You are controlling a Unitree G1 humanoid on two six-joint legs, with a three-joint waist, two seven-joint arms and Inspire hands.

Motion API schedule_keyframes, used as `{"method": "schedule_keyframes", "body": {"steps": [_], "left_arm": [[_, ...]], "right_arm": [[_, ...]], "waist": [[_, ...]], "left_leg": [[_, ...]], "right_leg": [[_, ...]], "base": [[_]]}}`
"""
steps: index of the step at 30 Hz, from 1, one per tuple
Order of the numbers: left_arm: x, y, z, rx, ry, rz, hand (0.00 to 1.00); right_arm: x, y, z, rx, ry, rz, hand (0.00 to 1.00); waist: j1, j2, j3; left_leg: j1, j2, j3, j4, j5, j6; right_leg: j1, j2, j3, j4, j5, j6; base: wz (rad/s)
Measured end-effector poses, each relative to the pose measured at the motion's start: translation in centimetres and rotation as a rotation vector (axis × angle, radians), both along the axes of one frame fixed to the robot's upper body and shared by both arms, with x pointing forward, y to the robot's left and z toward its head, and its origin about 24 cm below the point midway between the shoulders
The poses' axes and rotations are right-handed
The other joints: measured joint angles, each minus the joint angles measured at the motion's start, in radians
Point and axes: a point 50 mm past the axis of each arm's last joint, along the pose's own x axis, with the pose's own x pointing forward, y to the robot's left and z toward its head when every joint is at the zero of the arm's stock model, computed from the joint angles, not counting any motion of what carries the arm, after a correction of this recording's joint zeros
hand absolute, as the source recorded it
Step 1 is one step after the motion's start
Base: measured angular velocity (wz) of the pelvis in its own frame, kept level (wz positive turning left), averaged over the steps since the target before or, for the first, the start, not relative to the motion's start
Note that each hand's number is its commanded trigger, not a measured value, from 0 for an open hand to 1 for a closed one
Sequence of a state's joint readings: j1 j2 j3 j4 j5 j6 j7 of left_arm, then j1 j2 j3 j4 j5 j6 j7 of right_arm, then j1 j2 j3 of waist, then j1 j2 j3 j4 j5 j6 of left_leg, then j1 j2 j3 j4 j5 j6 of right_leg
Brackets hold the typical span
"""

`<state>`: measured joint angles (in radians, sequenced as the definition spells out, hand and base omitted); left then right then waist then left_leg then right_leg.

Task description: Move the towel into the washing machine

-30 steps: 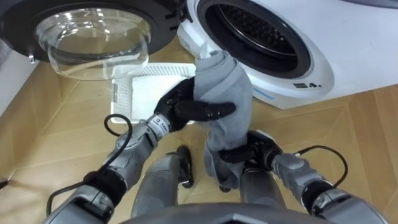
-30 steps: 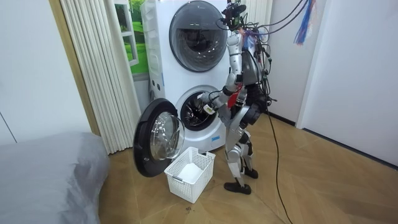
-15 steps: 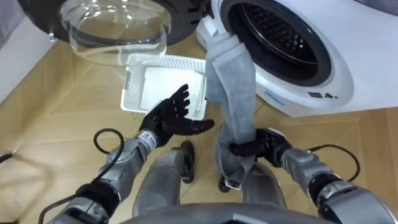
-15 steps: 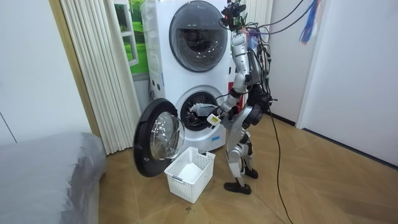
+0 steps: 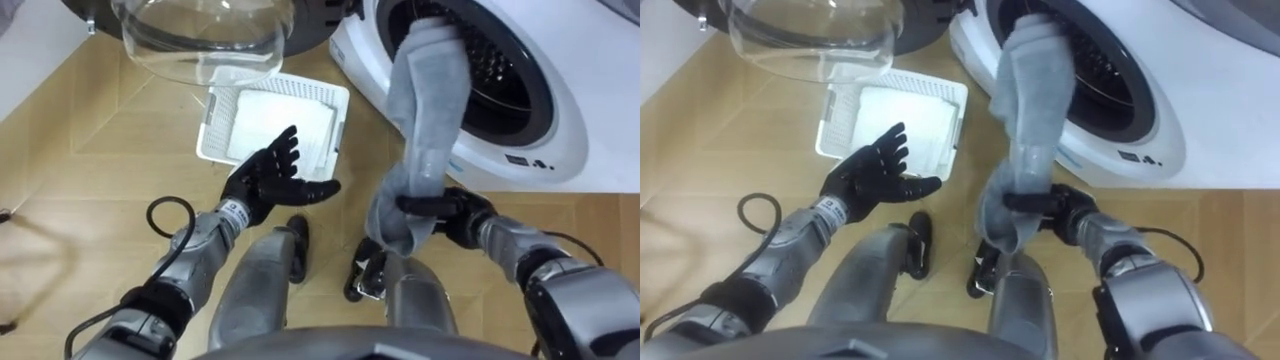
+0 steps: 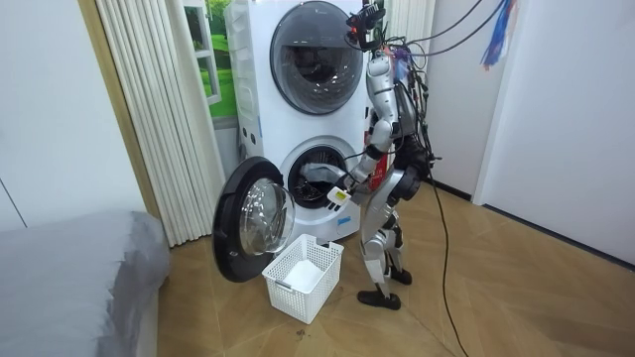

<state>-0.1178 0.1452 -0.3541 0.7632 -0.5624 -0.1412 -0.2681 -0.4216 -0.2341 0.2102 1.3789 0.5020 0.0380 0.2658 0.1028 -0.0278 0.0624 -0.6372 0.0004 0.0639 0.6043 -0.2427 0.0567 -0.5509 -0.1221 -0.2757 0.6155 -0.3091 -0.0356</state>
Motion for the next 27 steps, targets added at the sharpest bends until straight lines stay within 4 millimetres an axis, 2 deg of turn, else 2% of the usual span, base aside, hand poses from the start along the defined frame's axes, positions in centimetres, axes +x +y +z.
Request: {"method": "schedule_keyframes", "body": {"steps": [8,12,17,22,27], "left_arm": [[0.1,0.2,0.0,0.013,0.016,-0.013,0.00],[-0.1,0.2,-0.1,0.014,0.042,-0.016,0.00],[0.0,0.4,0.1,0.004,0.050,-0.008,0.00],[0.6,0.5,0.8,0.028,0.031,0.012,0.00],[0.6,0.6,0.8,0.046,0.037,0.039,0.00]], "right_arm": [[0.7,-1.7,0.9,0.066,-0.024,-0.173,1.00],[1.0,-2.2,1.3,0.076,-0.019,-0.238,1.00],[1.2,-3.6,1.9,0.099,-0.035,-0.329,1.00],[2.2,-4.8,3.1,0.159,-0.075,-0.502,1.00],[3.0,-5.1,3.7,0.153,-0.078,-0.579,1.00]], "waist": [[0.010,-0.036,0.0021],[0.011,-0.052,0.0113],[0.014,-0.056,0.0129],[0.008,-0.056,0.0123],[0.006,-0.063,0.0104]], "left_leg": [[-0.006,-0.016,-0.021,-0.004,0.013,0.004],[-0.009,-0.025,-0.024,0.002,0.017,0.009],[-0.042,-0.029,-0.029,0.021,0.019,0.012],[-0.066,-0.032,-0.024,0.032,0.021,0.015],[-0.057,-0.039,-0.022,0.019,0.029,0.014]], "right_leg": [[-0.003,-0.016,-0.020,0.018,-0.002,0.001],[-0.007,-0.027,-0.023,0.029,-0.006,0.003],[-0.038,-0.036,-0.025,0.056,-0.009,0.004],[-0.067,-0.044,-0.023,0.081,-0.014,0.000],[-0.066,-0.052,-0.024,0.080,-0.016,0.000]], "base": [[0.10],[0.06],[0.03],[0.00],[0.03]]}}
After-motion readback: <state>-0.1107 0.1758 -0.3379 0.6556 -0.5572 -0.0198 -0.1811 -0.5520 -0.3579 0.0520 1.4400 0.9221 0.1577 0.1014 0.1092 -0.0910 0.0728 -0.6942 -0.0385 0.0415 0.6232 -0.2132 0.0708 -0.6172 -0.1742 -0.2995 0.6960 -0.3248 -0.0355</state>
